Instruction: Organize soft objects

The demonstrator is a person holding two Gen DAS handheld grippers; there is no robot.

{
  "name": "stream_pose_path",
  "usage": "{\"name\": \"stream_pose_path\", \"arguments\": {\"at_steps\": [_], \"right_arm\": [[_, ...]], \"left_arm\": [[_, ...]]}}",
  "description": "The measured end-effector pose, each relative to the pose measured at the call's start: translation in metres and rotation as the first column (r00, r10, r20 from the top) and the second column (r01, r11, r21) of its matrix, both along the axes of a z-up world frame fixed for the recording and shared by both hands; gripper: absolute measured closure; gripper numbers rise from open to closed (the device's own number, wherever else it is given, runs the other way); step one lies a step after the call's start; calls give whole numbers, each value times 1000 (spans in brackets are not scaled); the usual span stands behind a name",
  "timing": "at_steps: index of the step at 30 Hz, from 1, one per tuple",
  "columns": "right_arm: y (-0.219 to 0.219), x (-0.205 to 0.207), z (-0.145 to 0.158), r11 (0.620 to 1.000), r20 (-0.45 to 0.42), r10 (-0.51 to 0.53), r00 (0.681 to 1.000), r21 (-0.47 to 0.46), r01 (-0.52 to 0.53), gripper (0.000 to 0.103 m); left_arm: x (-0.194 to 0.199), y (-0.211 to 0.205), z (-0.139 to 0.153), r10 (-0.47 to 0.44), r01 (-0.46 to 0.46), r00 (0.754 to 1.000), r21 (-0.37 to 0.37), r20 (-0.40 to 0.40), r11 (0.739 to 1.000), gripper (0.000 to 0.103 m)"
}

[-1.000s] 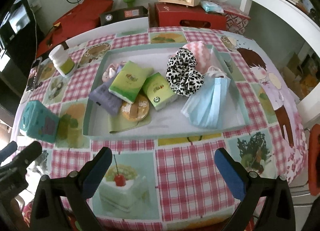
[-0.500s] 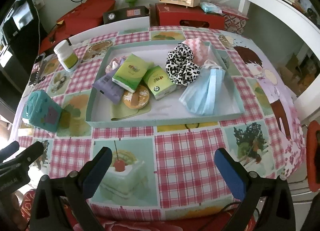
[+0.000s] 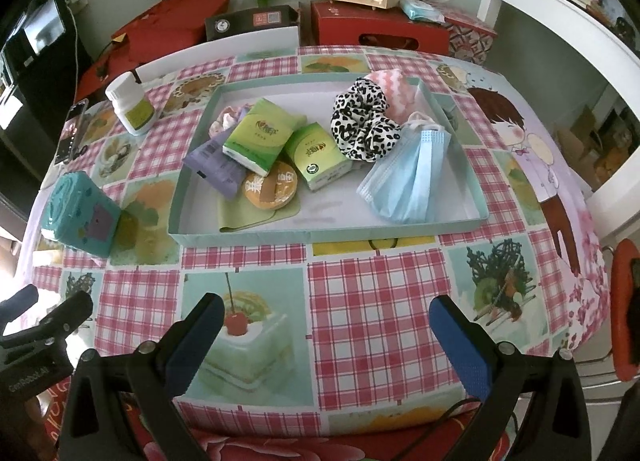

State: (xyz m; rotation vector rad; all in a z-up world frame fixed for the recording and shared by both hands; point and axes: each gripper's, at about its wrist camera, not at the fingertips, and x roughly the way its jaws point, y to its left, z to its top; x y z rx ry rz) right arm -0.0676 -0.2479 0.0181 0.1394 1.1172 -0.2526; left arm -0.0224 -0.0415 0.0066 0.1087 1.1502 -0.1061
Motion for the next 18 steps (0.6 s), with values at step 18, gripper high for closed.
{"name": "stream_pose_path", "arguments": {"at_steps": [18], "right_arm": [[-1,-1,-1,1000,-8,-3,1000,0,3,0]], "left_arm": [[-3,-1,2,-6,6,1000,5,-2,1000,2]]}}
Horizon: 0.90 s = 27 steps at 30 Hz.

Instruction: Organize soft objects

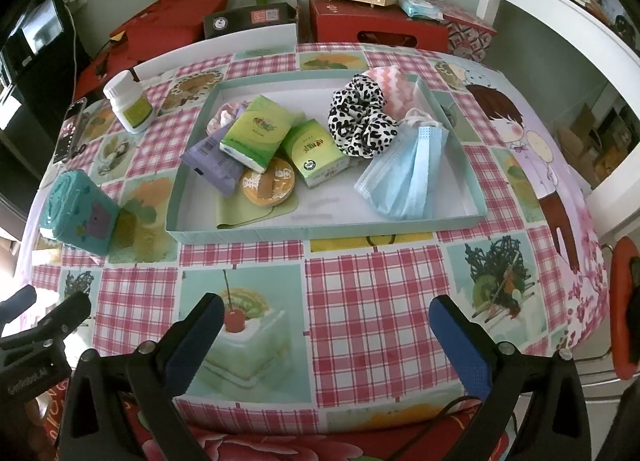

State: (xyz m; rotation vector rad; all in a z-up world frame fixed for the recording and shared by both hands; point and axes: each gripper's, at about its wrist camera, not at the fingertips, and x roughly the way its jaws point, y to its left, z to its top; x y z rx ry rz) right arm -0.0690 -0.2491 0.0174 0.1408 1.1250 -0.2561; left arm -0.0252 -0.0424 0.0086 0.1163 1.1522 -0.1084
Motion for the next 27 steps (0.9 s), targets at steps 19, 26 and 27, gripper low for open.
{"name": "stream_pose_path", "arguments": {"at_steps": [19,26,27], "right_arm": [[-2,-4,3,1000,7,1,1000,15,-1,0],[-2,-4,4,1000,7,2,1000,17,-2,0],[-2,-4,4,1000,7,2,1000,17,-2,0]], "left_arm": [[-5,1,6,9,-10,1000,29,12,1000,2],[-5,0,7,5,-5,1000,35,12,999,2],[-5,0,6,5,-5,1000,35,11,999,2]]}}
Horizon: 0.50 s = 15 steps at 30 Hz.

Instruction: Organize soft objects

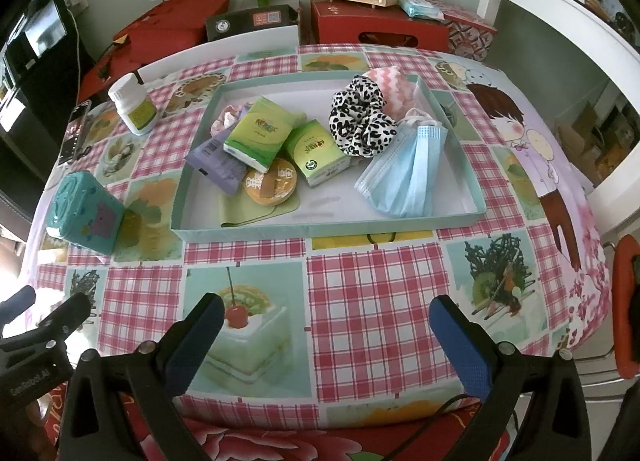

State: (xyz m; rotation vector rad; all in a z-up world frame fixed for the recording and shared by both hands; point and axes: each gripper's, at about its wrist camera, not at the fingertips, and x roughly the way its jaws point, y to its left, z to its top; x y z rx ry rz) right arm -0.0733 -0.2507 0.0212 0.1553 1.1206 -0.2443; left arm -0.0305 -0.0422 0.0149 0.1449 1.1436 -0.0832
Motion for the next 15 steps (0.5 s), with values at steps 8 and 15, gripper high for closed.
{"name": "stream_pose_path", "arguments": {"at_steps": [8,15], "right_arm": [[0,0,0,1000,-4,-2,1000,-4,2,0],[1,0,1,1000,-7,1,1000,-9,-1,0]], "left_arm": [[1,1,0,-2,2,1000,-5,-3,1000,2],[1,1,2,3,-3,1000,-14,-1,1000,2]]}}
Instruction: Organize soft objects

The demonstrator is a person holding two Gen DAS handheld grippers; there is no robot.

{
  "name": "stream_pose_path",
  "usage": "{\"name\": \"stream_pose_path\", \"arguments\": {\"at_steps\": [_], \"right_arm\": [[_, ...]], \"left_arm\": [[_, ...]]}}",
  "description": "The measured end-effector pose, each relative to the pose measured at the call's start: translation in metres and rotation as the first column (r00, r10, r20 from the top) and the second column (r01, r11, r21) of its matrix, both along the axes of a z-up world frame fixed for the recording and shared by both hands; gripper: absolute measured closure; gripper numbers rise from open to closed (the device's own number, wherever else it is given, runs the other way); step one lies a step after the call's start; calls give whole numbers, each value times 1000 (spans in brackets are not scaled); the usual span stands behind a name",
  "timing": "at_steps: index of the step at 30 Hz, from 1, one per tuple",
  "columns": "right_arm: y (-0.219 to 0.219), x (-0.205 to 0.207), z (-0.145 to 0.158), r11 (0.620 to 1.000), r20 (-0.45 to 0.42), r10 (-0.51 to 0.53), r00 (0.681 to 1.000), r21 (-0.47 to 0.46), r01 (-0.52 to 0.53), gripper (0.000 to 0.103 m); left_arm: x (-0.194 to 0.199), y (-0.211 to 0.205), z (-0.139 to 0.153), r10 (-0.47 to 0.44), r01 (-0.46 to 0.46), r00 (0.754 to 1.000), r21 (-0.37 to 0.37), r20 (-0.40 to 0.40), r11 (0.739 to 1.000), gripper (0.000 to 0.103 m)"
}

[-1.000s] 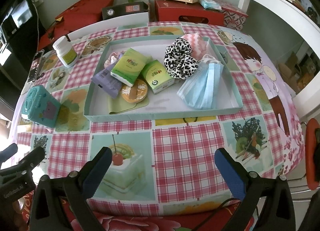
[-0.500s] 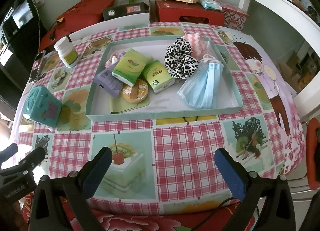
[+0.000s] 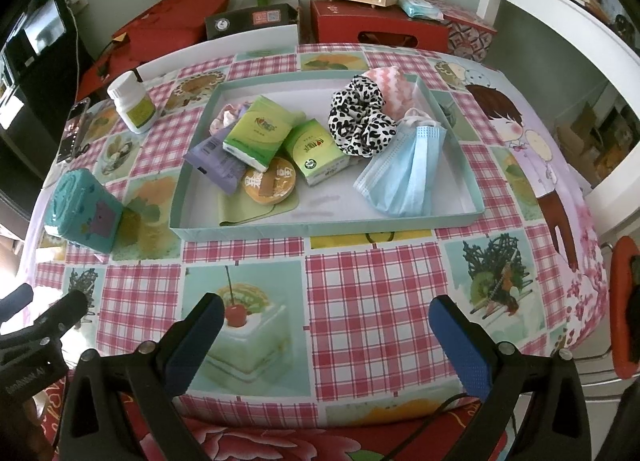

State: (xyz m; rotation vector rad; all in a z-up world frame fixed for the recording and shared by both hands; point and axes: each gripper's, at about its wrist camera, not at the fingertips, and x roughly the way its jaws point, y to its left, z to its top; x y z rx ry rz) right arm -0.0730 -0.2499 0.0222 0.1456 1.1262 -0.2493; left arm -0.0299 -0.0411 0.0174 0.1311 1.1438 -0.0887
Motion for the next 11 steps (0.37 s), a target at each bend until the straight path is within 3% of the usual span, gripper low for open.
{"name": "stream_pose_path", "arguments": {"at_steps": [11], "right_arm": [[1,0,0,1000,-1,0,1000,2,0,0]], "left_arm": [[0,-1,4,-3,2,1000,10,13,1000,2]]}}
